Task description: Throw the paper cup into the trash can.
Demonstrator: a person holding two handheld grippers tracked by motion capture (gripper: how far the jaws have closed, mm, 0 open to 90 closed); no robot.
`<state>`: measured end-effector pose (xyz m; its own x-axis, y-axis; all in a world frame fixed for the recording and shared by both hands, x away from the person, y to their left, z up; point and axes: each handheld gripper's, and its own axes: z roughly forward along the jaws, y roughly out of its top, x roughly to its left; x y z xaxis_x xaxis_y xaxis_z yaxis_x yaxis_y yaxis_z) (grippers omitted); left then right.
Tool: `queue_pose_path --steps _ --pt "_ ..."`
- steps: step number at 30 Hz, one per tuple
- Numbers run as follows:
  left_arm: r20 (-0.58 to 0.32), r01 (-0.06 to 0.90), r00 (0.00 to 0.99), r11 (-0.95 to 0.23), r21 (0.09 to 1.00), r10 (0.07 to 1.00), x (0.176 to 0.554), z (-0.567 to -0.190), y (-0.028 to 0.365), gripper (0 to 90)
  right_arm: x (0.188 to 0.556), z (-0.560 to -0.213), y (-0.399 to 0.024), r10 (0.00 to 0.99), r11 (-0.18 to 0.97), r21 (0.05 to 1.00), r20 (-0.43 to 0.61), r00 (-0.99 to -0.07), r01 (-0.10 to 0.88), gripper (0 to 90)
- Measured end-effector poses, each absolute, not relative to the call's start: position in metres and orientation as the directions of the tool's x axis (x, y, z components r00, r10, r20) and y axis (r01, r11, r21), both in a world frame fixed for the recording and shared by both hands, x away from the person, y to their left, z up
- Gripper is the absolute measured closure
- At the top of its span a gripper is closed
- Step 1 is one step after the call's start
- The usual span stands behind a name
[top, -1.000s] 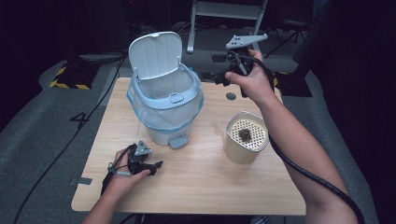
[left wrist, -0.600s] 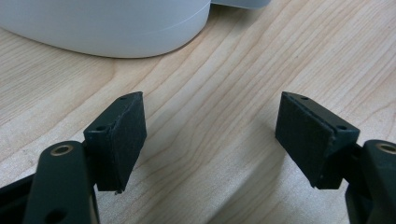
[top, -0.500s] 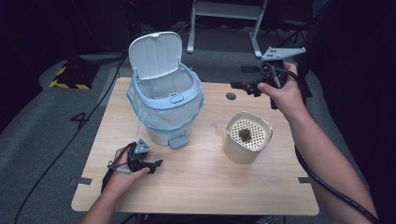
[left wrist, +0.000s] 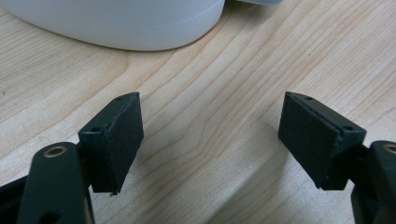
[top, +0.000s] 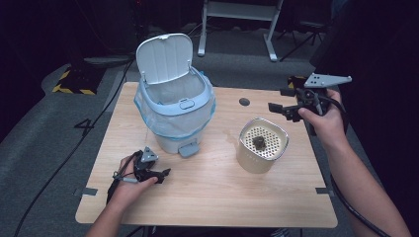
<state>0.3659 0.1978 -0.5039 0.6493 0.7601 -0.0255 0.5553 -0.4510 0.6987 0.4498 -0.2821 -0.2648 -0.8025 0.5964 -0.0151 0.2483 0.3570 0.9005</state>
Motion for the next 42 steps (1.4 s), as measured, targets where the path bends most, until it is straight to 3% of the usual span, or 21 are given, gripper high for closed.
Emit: queue_pose_path --steps 20,42 --pt "-0.027 0.557 0.644 -0.444 0.701 0.765 0.365 -0.504 0.199 22.4 0.394 -0.336 -0.350 0.682 0.356 0.869 0.009 -0.731 0.343 20.3" --pt "-0.025 0.557 0.643 -0.445 0.701 0.766 0.365 -0.504 0.199 22.1 0.375 -0.442 -0.365 0.735 0.376 0.791 0.063 -0.675 0.483 17.0"
